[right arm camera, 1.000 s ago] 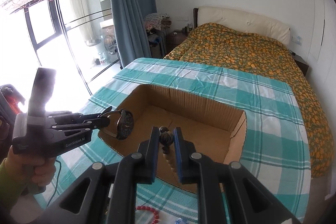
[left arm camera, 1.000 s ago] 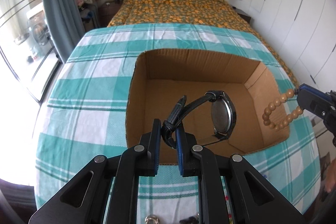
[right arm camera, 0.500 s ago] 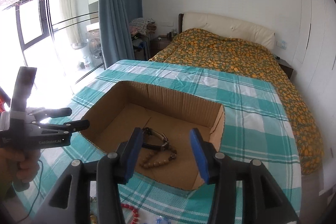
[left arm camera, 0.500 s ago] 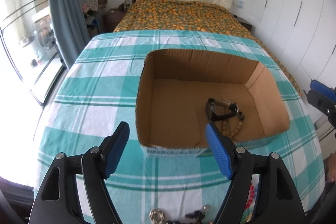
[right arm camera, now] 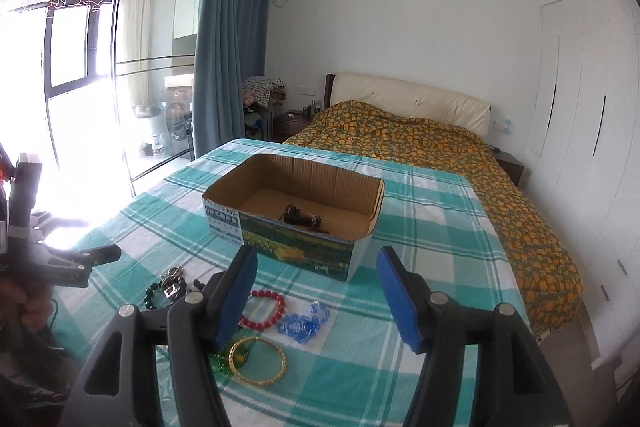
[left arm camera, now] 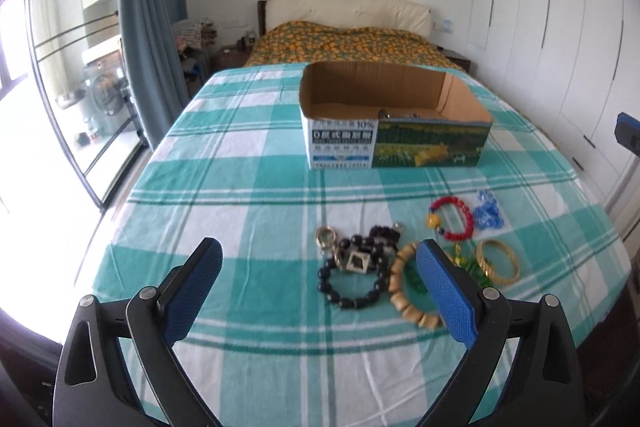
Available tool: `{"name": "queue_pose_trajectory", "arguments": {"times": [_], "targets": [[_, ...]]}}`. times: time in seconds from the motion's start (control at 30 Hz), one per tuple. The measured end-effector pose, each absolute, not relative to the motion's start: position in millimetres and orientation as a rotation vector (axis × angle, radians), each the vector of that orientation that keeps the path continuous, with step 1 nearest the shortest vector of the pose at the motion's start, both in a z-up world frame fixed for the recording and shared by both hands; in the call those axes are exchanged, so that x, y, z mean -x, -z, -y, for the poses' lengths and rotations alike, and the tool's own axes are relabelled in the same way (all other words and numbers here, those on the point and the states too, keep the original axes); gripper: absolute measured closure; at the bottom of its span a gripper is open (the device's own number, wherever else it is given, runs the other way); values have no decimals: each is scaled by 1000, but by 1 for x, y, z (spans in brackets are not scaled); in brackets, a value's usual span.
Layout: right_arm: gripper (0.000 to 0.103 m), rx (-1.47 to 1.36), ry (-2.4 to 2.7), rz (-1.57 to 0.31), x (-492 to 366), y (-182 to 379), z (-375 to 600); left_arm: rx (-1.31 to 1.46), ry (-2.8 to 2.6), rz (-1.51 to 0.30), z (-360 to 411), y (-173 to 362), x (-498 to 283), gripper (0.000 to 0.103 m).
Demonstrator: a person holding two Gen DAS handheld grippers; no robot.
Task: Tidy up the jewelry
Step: 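Withdraw both tools from the box back over the remaining jewelry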
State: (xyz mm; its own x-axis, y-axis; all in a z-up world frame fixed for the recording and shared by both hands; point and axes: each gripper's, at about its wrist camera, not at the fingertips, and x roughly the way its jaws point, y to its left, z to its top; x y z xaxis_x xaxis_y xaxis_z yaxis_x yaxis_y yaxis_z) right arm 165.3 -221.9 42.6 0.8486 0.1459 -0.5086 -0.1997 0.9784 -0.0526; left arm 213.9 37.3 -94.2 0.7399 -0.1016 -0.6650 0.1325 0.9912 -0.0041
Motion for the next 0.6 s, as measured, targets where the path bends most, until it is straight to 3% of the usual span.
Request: {"name": "queue_pose_trajectory", "arguments": {"times": [0.33,0.6], "targets": [[39,32,-157,-667,-121,20,220,35,169,-851,-24,144,-175,5],[39,16,-162,-684,-109,34,218,-19,157,-808,-22,135,-166,2]]}}
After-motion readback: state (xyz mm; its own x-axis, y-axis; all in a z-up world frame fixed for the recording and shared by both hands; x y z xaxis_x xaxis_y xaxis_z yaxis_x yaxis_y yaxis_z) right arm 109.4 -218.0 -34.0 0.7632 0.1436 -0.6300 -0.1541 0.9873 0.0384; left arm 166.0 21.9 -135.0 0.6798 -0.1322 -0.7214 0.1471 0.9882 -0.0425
